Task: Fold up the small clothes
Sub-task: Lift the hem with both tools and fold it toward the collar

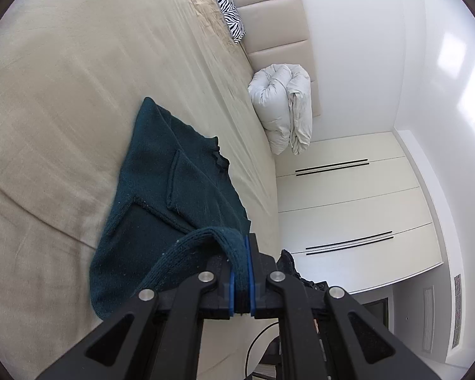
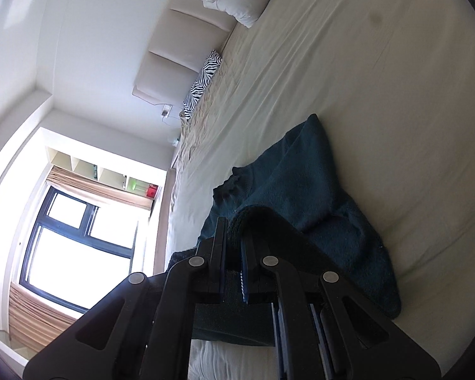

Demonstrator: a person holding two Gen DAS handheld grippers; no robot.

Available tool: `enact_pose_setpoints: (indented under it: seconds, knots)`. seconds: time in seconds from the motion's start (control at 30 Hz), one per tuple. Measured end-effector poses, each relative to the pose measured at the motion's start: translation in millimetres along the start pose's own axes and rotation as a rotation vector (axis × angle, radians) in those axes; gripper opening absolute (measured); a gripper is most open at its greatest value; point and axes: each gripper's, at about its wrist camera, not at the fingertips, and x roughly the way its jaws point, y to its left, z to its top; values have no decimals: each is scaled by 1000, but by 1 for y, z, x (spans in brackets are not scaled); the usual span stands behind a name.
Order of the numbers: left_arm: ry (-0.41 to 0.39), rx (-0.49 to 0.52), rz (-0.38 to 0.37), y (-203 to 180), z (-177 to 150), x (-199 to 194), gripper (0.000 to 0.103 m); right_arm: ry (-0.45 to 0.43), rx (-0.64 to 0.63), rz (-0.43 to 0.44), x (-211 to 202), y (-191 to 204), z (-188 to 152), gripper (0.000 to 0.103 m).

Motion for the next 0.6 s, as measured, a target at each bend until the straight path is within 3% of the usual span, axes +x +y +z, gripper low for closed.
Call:
enact_pose_setpoints:
  seconds: [0.27,0.6]
  knots:
    - [0,-26,47,13,50,43,8,-3,-4,-102,62,-18,40,6]
    - [-9,-43,116,32,103,89,8,0,24,-153,127,-38,83,6]
